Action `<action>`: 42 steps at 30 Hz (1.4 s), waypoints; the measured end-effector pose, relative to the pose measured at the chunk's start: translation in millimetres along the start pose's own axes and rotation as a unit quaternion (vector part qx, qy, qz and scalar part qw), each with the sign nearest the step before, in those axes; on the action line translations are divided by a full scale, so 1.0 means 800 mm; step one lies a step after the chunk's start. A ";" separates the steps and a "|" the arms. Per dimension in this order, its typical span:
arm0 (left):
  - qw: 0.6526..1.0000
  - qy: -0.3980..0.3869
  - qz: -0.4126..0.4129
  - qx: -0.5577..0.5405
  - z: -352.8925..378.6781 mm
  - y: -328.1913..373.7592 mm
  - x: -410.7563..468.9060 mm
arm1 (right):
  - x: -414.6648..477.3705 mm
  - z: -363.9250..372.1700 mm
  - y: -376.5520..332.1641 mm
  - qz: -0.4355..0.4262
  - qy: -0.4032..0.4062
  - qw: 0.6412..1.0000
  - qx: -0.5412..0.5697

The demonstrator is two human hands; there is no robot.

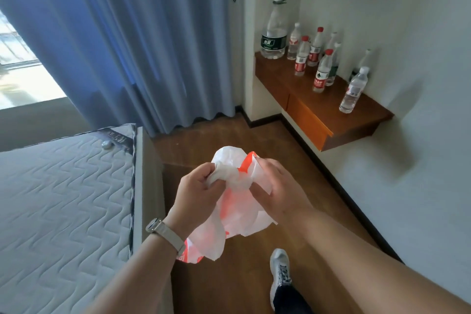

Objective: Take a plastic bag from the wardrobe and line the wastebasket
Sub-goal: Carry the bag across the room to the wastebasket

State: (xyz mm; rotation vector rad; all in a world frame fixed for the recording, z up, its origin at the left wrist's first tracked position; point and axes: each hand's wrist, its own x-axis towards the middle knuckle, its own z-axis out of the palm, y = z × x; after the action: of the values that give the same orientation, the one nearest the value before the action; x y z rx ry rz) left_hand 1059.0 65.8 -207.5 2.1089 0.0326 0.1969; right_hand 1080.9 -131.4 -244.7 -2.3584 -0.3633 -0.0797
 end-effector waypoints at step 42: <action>0.982 0.173 -0.052 -0.050 -0.178 -0.200 0.643 | 0.755 0.183 -0.058 -0.144 -0.154 0.977 0.014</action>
State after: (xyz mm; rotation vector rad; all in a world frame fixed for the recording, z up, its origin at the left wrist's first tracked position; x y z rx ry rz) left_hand 1553.8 322.4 -206.5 1.9443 0.3333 0.4901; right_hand 1639.7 143.7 -222.8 -2.2755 -0.8518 0.1565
